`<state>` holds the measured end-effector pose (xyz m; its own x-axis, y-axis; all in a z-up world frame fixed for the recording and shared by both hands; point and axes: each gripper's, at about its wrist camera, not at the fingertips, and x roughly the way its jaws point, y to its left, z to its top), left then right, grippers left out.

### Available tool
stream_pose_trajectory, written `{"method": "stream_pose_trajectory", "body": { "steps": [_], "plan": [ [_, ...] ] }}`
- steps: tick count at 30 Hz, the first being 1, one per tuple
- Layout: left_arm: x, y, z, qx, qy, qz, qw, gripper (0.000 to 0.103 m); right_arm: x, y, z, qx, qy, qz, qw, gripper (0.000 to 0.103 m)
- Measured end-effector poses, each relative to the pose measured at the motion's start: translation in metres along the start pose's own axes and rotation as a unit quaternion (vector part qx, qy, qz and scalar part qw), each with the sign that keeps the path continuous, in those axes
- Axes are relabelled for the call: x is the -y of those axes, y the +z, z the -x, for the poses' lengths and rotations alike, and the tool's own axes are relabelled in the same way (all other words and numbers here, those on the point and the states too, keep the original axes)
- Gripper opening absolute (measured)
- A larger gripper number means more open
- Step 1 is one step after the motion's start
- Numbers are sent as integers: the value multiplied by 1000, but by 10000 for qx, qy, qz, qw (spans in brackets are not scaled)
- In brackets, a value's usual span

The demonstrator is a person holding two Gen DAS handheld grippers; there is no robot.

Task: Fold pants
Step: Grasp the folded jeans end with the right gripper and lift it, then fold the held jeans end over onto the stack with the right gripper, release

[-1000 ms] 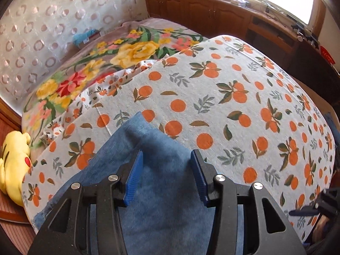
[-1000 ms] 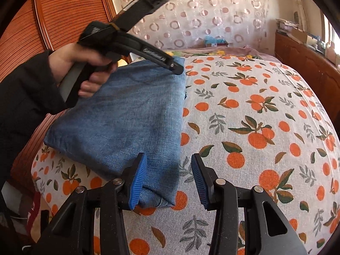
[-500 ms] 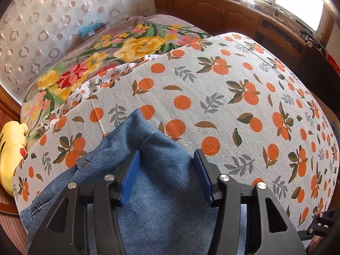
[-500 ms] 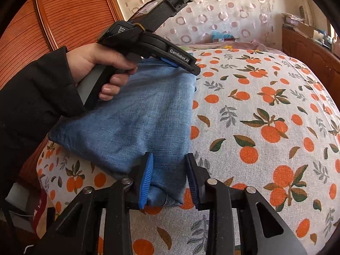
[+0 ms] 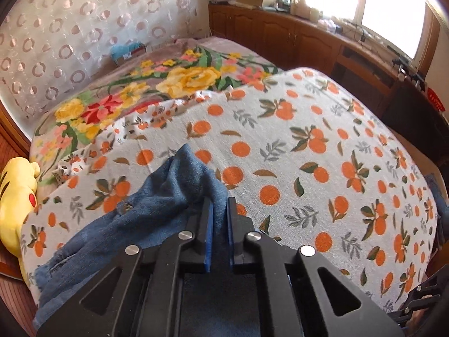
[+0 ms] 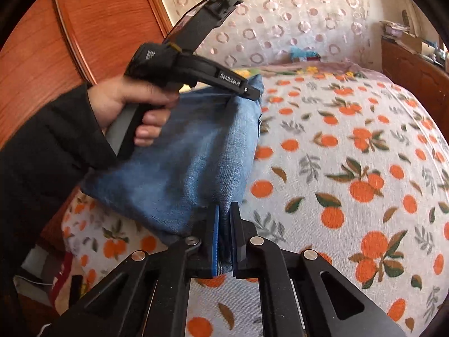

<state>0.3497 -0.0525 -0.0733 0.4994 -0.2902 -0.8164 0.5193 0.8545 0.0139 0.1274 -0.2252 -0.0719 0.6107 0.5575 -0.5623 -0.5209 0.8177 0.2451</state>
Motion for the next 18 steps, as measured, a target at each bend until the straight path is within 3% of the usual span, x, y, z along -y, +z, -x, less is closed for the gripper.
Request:
{"method": "stream_pose_trajectory", "body": {
  "steps": [10,18],
  "plan": [
    [-53,-20,102,845,306,555,9944,8,-69,30,25,506,582,800,9938,5],
    [-111,-80,161,1130,714,1092,9850,8,-145,32,6,422,1175,1372,9826,5]
  ]
}}
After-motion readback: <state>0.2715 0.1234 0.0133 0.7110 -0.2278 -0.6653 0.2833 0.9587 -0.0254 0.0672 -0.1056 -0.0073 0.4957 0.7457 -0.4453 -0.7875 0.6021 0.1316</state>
